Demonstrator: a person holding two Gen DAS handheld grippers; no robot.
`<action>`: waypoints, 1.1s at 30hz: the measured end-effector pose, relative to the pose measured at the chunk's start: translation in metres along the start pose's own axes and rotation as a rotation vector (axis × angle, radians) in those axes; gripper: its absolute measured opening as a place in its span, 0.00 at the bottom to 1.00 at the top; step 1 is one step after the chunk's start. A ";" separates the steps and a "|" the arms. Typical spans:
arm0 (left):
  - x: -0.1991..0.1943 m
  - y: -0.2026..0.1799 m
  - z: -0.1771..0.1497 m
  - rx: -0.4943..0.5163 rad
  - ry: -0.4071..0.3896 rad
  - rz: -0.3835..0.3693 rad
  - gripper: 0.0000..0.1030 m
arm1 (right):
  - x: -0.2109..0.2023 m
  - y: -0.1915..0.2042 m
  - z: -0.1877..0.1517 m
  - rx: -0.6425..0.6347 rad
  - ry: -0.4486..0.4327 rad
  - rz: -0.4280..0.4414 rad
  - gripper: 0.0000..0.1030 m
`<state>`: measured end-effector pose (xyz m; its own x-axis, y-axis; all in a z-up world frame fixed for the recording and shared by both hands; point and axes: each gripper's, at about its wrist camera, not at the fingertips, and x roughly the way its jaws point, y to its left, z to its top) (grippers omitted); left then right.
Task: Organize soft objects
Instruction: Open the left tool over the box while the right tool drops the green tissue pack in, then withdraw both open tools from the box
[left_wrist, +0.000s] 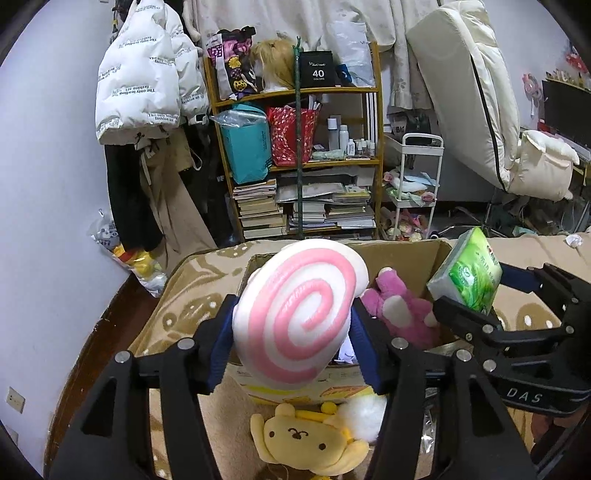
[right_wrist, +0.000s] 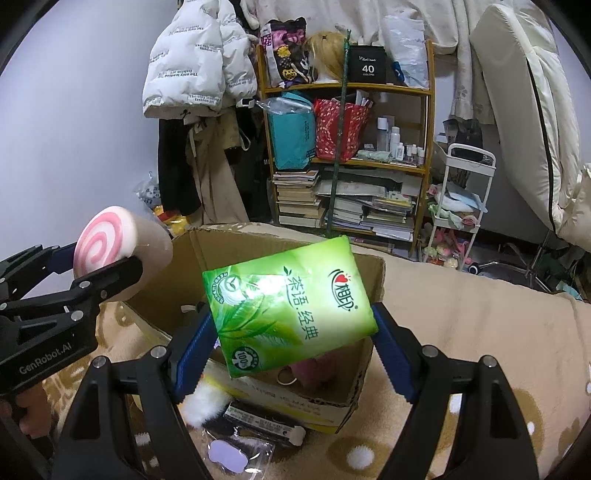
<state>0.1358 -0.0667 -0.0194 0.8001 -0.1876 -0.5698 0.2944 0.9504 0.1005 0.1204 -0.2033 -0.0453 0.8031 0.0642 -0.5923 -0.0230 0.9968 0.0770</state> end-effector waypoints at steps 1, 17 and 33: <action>0.001 0.000 0.000 -0.002 0.005 0.000 0.56 | 0.001 0.000 0.000 -0.001 0.003 0.001 0.83; 0.002 0.002 -0.008 0.006 0.033 0.057 0.83 | 0.008 -0.008 -0.004 0.019 0.046 -0.011 0.94; -0.015 0.005 -0.029 -0.018 0.163 0.061 0.84 | -0.018 -0.007 -0.010 0.075 0.057 -0.028 0.98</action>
<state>0.1105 -0.0518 -0.0339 0.7206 -0.0884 -0.6877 0.2378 0.9632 0.1254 0.1003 -0.2113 -0.0431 0.7678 0.0413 -0.6393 0.0452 0.9919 0.1184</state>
